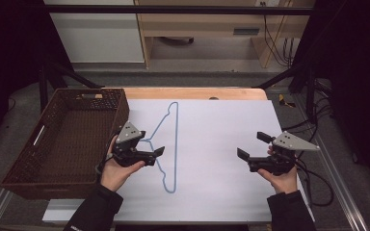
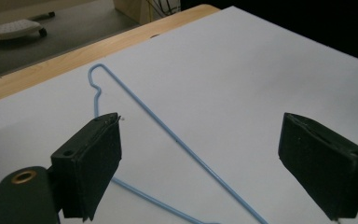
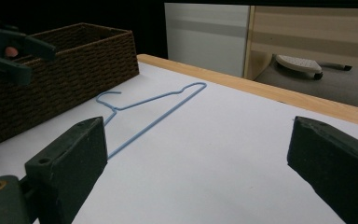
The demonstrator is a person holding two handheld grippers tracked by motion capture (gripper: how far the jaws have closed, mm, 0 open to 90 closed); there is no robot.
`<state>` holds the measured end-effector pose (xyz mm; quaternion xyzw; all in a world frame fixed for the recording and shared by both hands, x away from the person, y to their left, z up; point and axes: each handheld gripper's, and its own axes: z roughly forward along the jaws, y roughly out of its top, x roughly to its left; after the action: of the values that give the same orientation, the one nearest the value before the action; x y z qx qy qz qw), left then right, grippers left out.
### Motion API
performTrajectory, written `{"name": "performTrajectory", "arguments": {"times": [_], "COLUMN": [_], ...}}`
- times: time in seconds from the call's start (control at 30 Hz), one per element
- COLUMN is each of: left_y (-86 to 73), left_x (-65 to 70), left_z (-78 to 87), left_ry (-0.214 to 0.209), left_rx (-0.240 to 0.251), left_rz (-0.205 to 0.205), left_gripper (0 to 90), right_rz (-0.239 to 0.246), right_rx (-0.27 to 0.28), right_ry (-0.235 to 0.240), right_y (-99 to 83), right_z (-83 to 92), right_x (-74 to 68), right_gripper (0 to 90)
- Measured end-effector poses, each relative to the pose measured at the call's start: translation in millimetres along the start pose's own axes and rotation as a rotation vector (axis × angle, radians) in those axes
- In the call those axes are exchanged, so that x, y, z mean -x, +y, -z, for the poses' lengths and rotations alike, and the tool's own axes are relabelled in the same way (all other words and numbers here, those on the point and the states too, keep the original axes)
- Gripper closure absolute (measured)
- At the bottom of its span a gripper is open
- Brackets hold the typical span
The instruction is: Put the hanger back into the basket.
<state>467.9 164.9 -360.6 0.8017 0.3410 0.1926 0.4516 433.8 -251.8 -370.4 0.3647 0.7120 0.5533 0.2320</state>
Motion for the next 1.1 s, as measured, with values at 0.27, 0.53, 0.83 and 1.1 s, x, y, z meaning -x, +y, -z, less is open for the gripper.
{"name": "performTrajectory", "arguments": {"times": [0.27, 0.53, 0.83, 1.1], "left_y": [13.7, 17.9, 8.5, 0.8], "left_x": [-13.6, -32.6, -51.7, -58.5], "left_z": [-31.0, -66.7, -92.5, -102.3], "left_ry": [0.013, 0.037, 0.059, 0.081], "left_rx": [-0.091, -0.209, -0.268, -0.312], "left_rz": [0.01, 0.005, 0.038, 0.036], "left_gripper": [15.2, 16.4, 20.9, 23.9], "right_rz": [-0.003, -0.003, -0.003, 0.001], "right_rx": [-0.012, -0.017, -0.018, -0.038], "right_ry": [0.006, 0.009, 0.012, 0.022], "right_y": [-0.3, -0.6, -0.5, -2.6], "right_z": [-1.3, -2.2, -2.3, -7.6], "right_x": [-0.3, -0.4, 0.1, -1.9], "right_gripper": [5.2, 5.3, 5.4, 5.5]}}
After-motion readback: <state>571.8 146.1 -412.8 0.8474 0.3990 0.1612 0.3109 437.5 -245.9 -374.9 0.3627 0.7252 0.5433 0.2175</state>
